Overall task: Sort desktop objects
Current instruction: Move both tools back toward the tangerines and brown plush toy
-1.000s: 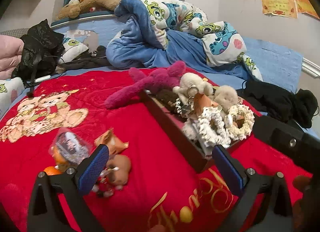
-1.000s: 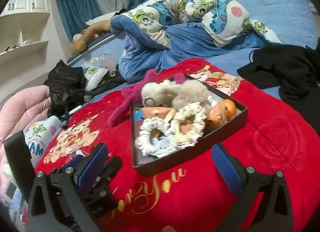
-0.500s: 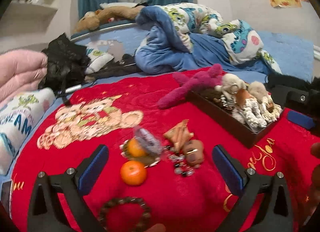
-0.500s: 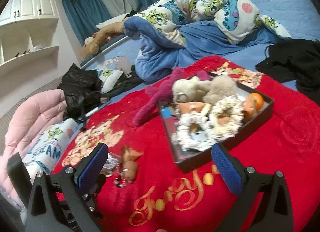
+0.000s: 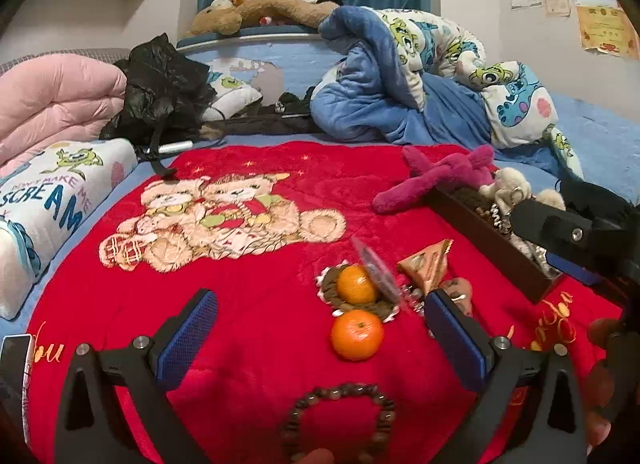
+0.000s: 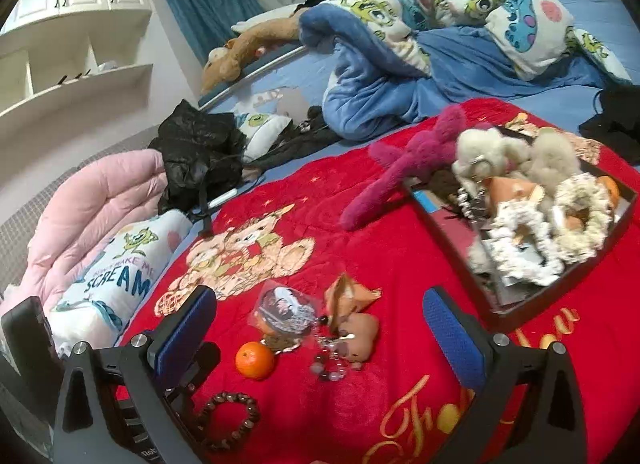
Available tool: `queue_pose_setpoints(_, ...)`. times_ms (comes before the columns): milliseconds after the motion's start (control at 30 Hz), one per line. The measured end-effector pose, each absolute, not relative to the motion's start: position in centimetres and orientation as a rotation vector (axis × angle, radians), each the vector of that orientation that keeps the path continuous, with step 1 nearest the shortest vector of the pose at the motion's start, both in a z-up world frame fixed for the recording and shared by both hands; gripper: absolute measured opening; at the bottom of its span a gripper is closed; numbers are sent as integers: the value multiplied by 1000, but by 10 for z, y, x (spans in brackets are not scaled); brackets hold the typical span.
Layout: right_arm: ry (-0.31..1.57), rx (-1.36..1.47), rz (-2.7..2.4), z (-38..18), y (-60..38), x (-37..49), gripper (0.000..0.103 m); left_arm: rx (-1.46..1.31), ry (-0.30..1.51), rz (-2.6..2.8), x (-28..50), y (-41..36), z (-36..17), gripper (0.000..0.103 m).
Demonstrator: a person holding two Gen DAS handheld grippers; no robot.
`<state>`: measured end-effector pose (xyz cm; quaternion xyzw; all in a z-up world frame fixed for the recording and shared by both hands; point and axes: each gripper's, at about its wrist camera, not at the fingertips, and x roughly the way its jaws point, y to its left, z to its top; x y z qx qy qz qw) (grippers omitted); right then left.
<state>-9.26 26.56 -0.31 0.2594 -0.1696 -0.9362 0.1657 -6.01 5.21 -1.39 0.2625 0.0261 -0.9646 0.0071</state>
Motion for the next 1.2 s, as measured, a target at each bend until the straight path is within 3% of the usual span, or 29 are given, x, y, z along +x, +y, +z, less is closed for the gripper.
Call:
queue_pose_setpoints(233, -462, 781, -2678, -11, 254, -104, 103, 922, 146, -3025, -71, 42, -25, 103)
queue_pose_setpoints(567, -364, 883, -2717, -24, 250, -125, 103, 1069, 52, -2960, -88, 55, -39, 103)
queue_pose_setpoints(833, -298, 975, -2700, -37, 247, -141, 103, 1232, 142, -2942, -106, 47, -55, 103)
queue_pose_setpoints(1200, -303, 1069, -2598, -57, 242, -156, 103, 1279, 23, -2963, -111, 65, -59, 103)
